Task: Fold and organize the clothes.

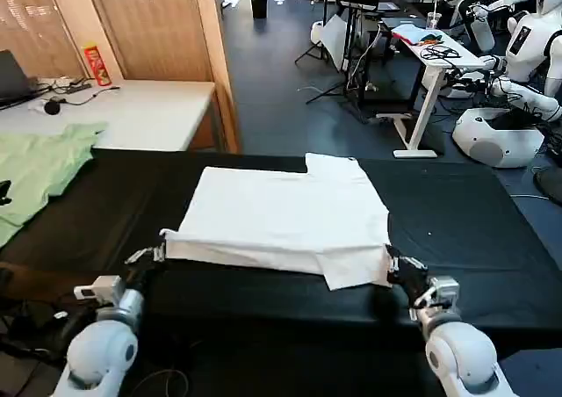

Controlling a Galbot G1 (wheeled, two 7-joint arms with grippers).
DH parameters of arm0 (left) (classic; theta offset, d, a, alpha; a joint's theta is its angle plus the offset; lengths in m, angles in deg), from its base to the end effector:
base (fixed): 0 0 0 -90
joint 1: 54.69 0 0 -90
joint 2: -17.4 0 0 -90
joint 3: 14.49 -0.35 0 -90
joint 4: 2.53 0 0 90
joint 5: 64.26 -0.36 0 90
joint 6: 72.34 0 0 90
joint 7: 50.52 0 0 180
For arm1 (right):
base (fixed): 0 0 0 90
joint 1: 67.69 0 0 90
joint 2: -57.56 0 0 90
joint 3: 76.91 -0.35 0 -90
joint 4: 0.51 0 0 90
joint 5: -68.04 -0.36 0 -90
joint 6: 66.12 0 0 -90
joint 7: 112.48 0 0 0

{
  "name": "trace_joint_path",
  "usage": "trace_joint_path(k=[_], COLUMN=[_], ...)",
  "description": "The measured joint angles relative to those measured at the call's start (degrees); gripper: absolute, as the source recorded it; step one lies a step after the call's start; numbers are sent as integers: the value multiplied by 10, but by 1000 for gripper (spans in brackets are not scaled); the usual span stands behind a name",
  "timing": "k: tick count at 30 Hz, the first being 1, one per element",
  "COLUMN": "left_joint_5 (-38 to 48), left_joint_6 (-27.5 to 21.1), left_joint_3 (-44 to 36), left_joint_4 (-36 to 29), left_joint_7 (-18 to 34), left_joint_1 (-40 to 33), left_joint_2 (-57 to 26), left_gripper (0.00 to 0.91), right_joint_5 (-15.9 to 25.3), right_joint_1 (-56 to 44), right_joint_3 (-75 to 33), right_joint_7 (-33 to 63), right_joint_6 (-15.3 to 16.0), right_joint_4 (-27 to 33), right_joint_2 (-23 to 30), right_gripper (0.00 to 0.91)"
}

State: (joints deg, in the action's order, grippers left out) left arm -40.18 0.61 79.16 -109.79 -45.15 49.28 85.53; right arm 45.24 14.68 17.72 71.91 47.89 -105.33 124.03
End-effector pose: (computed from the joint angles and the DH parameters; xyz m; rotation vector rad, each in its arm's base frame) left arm 0.2804 0.1109 -0.2939 0.0485 -2.9009 0.0230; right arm 0.3109 -0.0772 -0.2916 0.1387 -2.7946 0.0571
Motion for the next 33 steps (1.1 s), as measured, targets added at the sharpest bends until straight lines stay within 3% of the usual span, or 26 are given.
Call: trace_joint_path(k=[10,11,12,16,21,27,33], left_joint_5=[-10,-11,-11,-16,-25,-29,-6], left_joint_6=[0,0,-1,-8,-11,-12,-17], left_joint_3=[-19,-19,-20,-25,-28,-21,-11], left_joint_4=[47,49,52,62,66,60,47], left_joint_7=[0,0,0,0,-1,-2,-10], left_joint_1=[-51,-54,-56,-66,-66,-47,-22], left_joint_2=[-4,-4,-3,-1,4,-2,-10], left_gripper=[0,731,878,878,878,878,878], right_joint_5=[3,3,3,2,-11,-8,-6], right_joint_1=[79,84,86,82,36,-43,-100], right_joint_3=[33,34,35,30,10,-18,-36], right_joint_7=[-27,-30,-32,-36,-38,-39,-39], right_joint_6=[-32,-32,-28,-1,21,18,11], right_joint_4=[80,84,86,80,25,-57,-81], right_joint_2=[-1,-2,-2,-10,-27,-37,-30], right_gripper=[0,254,878,878,878,878,868])
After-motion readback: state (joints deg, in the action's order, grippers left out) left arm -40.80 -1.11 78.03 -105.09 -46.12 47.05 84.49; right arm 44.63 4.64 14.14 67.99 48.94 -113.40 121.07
